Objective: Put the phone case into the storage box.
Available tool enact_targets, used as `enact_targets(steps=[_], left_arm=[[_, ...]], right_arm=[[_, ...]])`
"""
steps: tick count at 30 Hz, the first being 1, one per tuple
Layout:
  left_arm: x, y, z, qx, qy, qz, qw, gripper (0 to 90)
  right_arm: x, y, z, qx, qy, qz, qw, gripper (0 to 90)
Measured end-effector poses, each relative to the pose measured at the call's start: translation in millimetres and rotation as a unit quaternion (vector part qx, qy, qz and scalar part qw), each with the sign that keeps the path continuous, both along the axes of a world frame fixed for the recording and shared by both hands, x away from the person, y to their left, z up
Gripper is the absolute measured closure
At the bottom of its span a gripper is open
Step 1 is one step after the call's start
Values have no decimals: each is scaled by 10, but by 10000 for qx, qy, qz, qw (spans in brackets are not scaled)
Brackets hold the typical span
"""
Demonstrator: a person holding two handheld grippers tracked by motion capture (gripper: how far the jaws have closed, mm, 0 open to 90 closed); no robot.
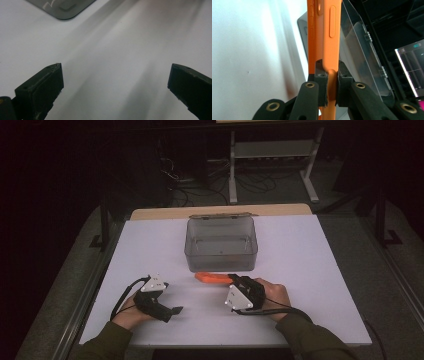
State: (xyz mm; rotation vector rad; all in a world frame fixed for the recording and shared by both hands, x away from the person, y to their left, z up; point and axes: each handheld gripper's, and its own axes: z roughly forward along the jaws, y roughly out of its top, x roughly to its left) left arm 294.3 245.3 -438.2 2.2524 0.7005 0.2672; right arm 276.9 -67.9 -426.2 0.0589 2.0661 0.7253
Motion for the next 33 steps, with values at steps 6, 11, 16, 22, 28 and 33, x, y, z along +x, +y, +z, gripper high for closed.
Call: enact_targets(steps=[6, 11, 16, 22, 28, 33], left_arm=[[1, 2, 0, -2, 1, 6, 10000, 0], [1, 2, 1, 2, -1, 0, 10000, 0], [0, 2, 4, -16, -6, 8, 10000, 0], [-1, 2, 7, -17, -9, 12, 10000, 0], [-2, 1, 9, -18, -10, 12, 10000, 0], [-1, 2, 10, -43, -7, 17, 10000, 0]], right_arm=[[29, -21, 11, 180, 221, -47, 9996, 813], [51, -34, 18, 357, 412, -122, 9984, 813], [75, -53, 30, 460, 584, -145, 9971, 813], [115, -82, 56, 674, 829, -158, 9941, 813], [147, -113, 72, 859, 1049, -180, 9906, 813], [179, -141, 85, 1027, 1238, -203, 9868, 813]])
